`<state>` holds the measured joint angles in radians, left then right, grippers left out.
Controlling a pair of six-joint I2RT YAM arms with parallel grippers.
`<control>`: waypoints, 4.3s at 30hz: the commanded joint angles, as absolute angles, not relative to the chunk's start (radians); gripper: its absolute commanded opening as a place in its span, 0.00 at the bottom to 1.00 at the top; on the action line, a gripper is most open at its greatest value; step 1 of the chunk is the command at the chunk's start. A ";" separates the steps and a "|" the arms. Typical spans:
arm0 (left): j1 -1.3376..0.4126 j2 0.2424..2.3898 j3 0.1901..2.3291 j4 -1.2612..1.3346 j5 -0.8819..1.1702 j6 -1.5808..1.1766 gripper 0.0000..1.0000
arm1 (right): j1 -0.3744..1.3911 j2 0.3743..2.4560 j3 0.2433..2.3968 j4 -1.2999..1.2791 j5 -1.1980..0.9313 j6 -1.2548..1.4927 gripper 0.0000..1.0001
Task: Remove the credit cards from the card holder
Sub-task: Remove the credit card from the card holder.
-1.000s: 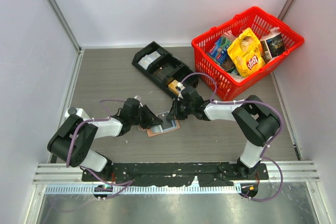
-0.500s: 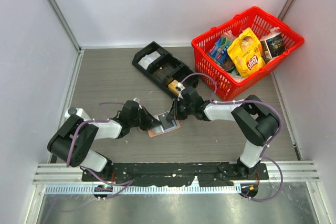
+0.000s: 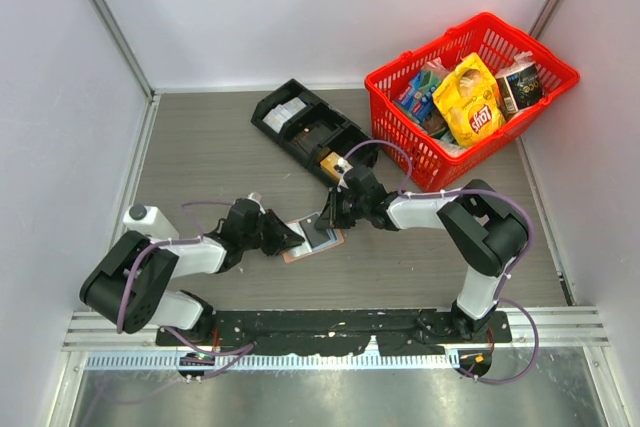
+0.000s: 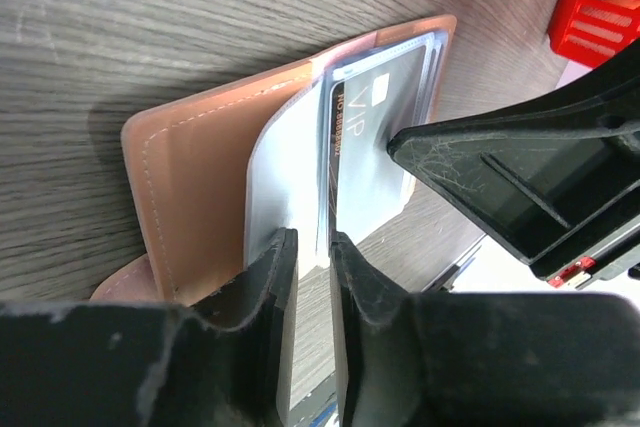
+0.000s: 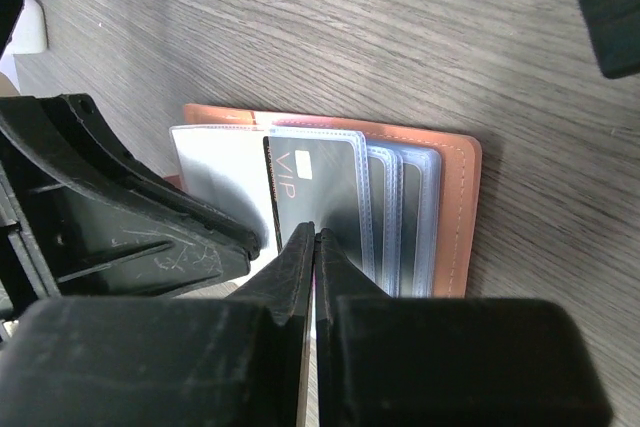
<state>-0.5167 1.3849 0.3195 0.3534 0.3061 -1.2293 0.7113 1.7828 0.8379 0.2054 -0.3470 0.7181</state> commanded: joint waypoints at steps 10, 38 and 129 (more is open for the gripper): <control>-0.517 1.430 0.396 0.411 0.296 -1.230 0.33 | 0.707 1.729 0.887 0.041 -0.295 0.658 0.07; -0.518 1.479 0.402 0.443 0.333 -1.239 0.33 | 0.707 1.693 0.957 -0.086 -0.255 0.555 0.26; -0.518 1.417 0.233 0.575 0.341 -1.269 0.03 | 0.726 1.729 0.913 0.109 -0.482 0.604 0.17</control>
<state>-0.5167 1.4067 0.2245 0.5739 0.3367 -1.2972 0.7177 1.6981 0.8791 0.0307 -0.4191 0.6006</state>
